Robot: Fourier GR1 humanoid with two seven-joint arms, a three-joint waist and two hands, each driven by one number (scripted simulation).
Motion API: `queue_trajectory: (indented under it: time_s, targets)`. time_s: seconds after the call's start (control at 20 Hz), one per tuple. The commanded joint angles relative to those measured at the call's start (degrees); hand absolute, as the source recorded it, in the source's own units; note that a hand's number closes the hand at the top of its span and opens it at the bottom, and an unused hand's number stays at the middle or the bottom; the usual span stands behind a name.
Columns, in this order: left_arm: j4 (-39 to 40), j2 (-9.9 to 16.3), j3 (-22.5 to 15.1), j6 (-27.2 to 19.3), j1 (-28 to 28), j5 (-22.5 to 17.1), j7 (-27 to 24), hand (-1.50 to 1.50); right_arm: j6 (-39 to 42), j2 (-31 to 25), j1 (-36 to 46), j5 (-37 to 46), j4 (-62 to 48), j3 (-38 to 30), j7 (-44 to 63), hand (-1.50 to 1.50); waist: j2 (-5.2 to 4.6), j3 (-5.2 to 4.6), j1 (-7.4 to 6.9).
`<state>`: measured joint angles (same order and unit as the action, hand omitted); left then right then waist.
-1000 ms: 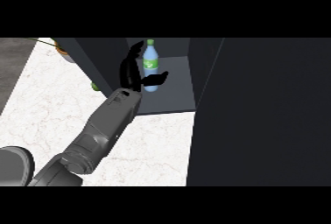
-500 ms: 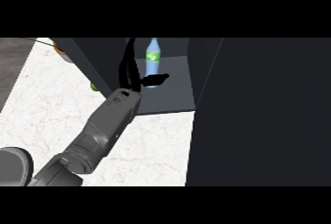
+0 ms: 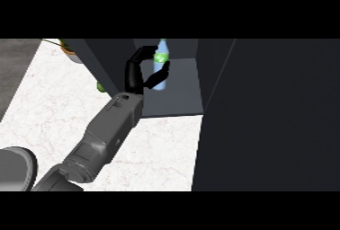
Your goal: Pick up the bottled water, place it into the cabinet and close the cabinet
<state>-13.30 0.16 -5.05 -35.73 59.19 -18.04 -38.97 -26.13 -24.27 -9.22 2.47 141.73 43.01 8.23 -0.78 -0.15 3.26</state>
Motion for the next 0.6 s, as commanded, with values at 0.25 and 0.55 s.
queue_trajectory:
  time_s: [0.25,0.55]
  targets:
    - [-8.0,-0.2,-1.2,13.4,-1.7,-7.1,-1.8,1.5,-0.3,-0.5,1.6,1.9,4.9,-0.5,5.5,-1.5,0.67,0.03,-1.24]
    - [-15.7,-0.2,-4.3,21.3,-8.6,-9.2,1.2,1.5,-2.9,-1.5,-3.2,7.1,4.3,3.7,1.4,-1.5,1.34,0.11,-2.65]
